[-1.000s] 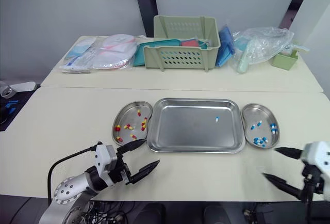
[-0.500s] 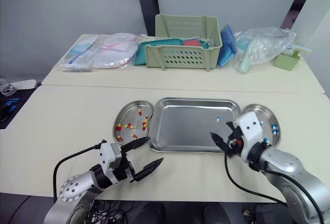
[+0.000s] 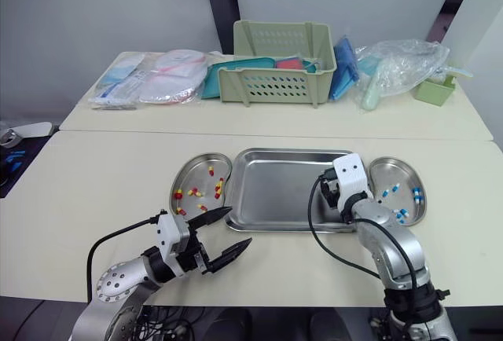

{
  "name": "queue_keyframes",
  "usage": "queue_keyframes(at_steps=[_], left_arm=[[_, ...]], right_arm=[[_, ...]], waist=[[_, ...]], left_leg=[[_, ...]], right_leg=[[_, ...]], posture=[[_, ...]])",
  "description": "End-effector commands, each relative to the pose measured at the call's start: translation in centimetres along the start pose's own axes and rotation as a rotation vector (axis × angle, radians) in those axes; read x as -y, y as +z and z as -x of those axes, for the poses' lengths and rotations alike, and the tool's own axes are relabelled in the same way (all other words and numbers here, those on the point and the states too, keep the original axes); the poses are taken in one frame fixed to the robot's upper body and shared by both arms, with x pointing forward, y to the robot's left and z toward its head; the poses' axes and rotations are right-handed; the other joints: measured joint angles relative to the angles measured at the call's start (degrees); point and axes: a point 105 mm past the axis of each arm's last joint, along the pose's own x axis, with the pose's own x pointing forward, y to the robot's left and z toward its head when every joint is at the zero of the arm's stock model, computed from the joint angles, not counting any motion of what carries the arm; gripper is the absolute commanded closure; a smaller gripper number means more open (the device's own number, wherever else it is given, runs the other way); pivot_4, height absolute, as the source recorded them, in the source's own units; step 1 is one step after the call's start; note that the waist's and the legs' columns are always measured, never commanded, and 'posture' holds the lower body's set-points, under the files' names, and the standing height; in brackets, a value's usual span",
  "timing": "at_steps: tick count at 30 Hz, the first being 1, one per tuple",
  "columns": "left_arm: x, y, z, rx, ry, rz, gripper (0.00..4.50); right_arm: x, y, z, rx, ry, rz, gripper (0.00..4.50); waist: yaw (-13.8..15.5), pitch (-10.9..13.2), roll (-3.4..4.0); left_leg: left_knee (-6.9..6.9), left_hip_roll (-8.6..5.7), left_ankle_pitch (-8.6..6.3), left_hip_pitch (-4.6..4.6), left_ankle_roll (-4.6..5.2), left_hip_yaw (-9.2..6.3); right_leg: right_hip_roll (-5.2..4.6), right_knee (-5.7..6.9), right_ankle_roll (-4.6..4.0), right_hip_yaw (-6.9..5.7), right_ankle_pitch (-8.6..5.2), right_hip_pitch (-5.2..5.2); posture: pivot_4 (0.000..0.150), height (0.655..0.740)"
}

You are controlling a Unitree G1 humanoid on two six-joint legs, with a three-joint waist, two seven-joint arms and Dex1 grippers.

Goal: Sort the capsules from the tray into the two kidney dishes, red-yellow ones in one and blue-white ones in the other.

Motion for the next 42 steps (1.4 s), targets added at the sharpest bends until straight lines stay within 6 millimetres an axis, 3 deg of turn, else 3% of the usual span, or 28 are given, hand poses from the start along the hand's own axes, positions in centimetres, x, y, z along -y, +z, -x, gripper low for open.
queue_keyframes(at_steps=[1, 4, 15, 20, 26, 30, 37, 42], left_arm=[[0.3, 0.5, -0.3, 0.024, -0.013, -0.026, 0.0], [0.3, 0.5, -0.3, 0.023, -0.013, -0.025, 0.0], [0.5, 0.6, -0.4, 0.02, -0.013, -0.022, 0.0], [0.4, 0.7, -0.3, 0.019, -0.011, -0.022, 0.0], [0.5, 0.9, -0.3, 0.03, -0.018, -0.018, 0.0], [1.3, 1.1, 0.0, 0.045, -0.071, 0.013, 0.0], [2.3, 1.7, 0.3, 0.065, -0.173, 0.03, 0.0], [2.8, 1.8, 0.5, 0.057, -0.252, 0.005, 0.0]], right_arm=[[-0.2, 0.1, -0.2, 0.002, -0.006, 0.008, 1.2], [-0.1, -0.3, -0.4, -0.015, -0.017, 0.007, 1.2], [-0.2, -1.1, -1.3, -0.044, -0.006, 0.026, 3.47], [-0.3, -0.3, -1.1, -0.005, 0.015, 0.045, 4.46], [-0.5, 1.5, 1.2, 0.1, 0.112, 0.107, 4.48], [1.0, 2.2, 3.8, 0.14, 0.139, 0.133, 4.48], [7.5, 0.5, 7.4, 0.077, 0.009, 0.128, 4.48], [10.2, -1.0, 8.1, 0.022, -0.052, 0.089, 4.48]], waist=[[-0.02, 0.01, 0.02], [-0.02, 0.01, 0.03], [-0.09, -0.01, 0.05], [-0.09, -0.01, 0.06], [-0.04, 0.02, 0.09], [0.03, 0.02, 0.1], [0.17, 0.03, 0.09], [-0.18, 0.04, 0.12]], left_leg=[[0.0, 0.0, 0.0, 0.0, 0.0, 0.01], [0.0, 0.0, 0.0, 0.0, 0.0, 0.01], [0.0, 0.0, 0.0, 0.01, 0.0, 0.01], [0.0, 0.0, 0.0, 0.01, 0.0, 0.01], [0.0, 0.0, 0.0, -0.04, 0.0, 0.01], [0.0, 0.0, 0.0, -0.07, 0.0, -0.01], [0.01, -0.01, 0.0, -0.08, 0.0, 0.01], [0.0, 0.0, 0.0, -0.02, 0.01, 0.05]], right_leg=[[0.0, 0.0, 0.0, 0.01, 0.0, 0.0], [0.0, 0.01, 0.0, 0.01, 0.0, -0.02], [0.0, 0.02, 0.0, 0.01, 0.0, -0.01], [0.0, 0.02, 0.0, 0.01, 0.0, -0.01], [0.0, 0.0, 0.0, 0.01, 0.0, -0.03], [-0.01, -0.01, 0.0, -0.01, 0.0, -0.03], [-0.01, -0.03, 0.0, -0.02, 0.0, 0.0], [0.0, -0.01, 0.0, 0.02, 0.0, 0.02]], posture=[[0.15, 0.739], [0.15, 0.739], [0.15, 0.739], [0.15, 0.739], [0.15, 0.739], [0.15, 0.739], [0.15, 0.739], [0.15, 0.739]])
